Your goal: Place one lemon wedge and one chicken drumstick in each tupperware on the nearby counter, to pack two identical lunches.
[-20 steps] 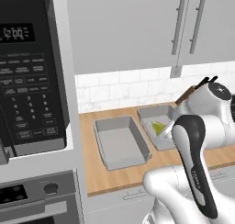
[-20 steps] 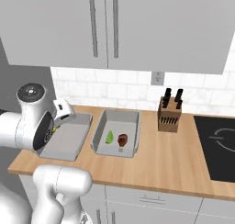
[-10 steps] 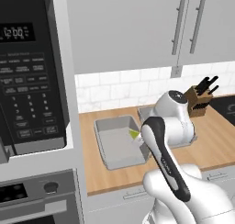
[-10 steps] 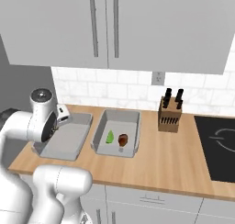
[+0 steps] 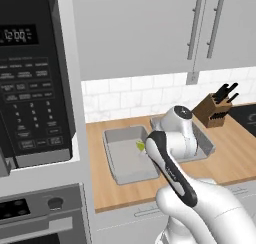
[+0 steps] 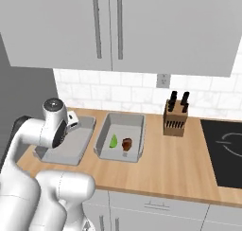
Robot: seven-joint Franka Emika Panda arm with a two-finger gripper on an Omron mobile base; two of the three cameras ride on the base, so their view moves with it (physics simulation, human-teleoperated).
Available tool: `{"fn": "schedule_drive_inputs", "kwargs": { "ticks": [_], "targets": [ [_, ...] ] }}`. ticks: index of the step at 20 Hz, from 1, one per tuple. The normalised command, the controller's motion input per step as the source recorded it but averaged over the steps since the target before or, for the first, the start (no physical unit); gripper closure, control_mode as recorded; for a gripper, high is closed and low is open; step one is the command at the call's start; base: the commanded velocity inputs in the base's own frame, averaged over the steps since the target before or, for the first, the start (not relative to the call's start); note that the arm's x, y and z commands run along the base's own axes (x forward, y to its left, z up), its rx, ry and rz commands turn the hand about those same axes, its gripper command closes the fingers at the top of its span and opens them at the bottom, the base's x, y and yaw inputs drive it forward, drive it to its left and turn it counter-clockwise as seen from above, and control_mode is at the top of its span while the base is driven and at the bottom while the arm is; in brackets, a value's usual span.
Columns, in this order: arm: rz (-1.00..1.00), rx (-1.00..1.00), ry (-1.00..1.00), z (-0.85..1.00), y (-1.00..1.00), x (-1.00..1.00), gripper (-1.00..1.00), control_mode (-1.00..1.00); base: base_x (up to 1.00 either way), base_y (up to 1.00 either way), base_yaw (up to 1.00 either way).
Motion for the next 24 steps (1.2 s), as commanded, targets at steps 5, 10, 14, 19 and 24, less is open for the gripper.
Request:
{"fn": "schedule_drive_inputs", "kwargs": {
  "ticks": [5,10,14,19,24],
  "targets": [
    [0.0,0.0,0.0,-0.32,0.0,0.45,1.0,-1.0,0.0,0.0,0.0],
    [0.0,0.0,0.0,-0.34,0.02,0.42,1.0,-1.0,0.0,0.0,0.0],
    [0.0,0.0,0.03,-0.29,0.07,0.41,1.0,-1.0,0.0,0.0,0.0],
    [0.0,0.0,0.04,-0.29,0.1,0.38,1.0,-1.0,0.0,0.0,0.0],
    [0.0,0.0,0.03,-0.29,0.1,0.32,-1.0,-1.0,0.0,0.0,0.0]
  ]
}}
